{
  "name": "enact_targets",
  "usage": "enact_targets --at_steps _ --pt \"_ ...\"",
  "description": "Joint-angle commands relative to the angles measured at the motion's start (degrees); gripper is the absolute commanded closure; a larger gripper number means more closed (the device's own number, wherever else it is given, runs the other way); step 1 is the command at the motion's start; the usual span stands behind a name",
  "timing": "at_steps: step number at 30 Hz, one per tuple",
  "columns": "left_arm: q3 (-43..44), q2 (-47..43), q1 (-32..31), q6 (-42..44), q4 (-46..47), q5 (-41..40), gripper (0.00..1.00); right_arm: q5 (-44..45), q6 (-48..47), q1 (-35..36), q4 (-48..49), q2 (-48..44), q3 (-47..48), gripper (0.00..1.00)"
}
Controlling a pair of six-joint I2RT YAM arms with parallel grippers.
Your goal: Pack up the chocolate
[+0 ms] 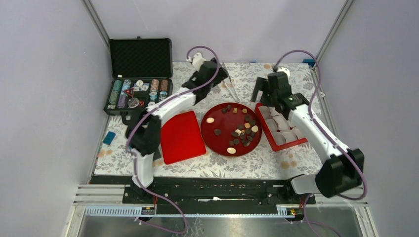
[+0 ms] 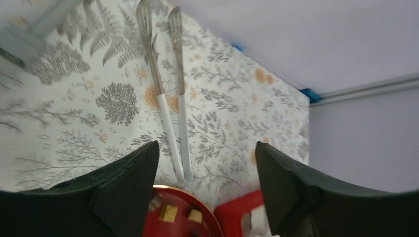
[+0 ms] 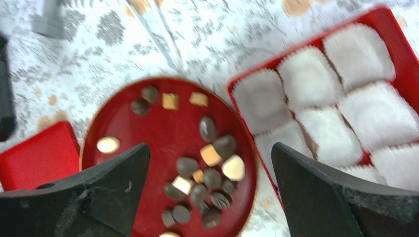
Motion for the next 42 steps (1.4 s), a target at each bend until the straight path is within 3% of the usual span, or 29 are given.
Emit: enact_targets --at_steps 1,4,11,15,24,42 --pt "-8.1 -13.6 4.3 9.5 2.0 7.3 0.21 0.5 -1.0 2.4 -0.2 11.8 10.7 0.01" --pt "-13.2 -19.0 6.4 13.2 -1.5 12.2 0.19 7.4 -2.5 4.6 -3.7 21.8 19.4 0.0" --pt "-25.2 -32.4 6.7 21.9 -7.8 14.3 0.17 -0.8 -7.9 4.7 -6.7 41.8 39.6 0.01" --pt "-30.8 -38.0 7.9 20.8 -10.6 18.2 0.02 -2.9 -9.6 4.7 -9.2 51.4 51.9 0.0" --pt "-39.5 -46.9 8.2 19.6 -12.2 26.7 0.01 -6.1 -13.1 5.4 -21.0 71.6 81.1 0.0" --pt "-42.2 -48.9 8.2 18.9 -13.5 27.5 0.01 -1.7 -14.5 6.8 -15.2 79.3 82.1 0.0"
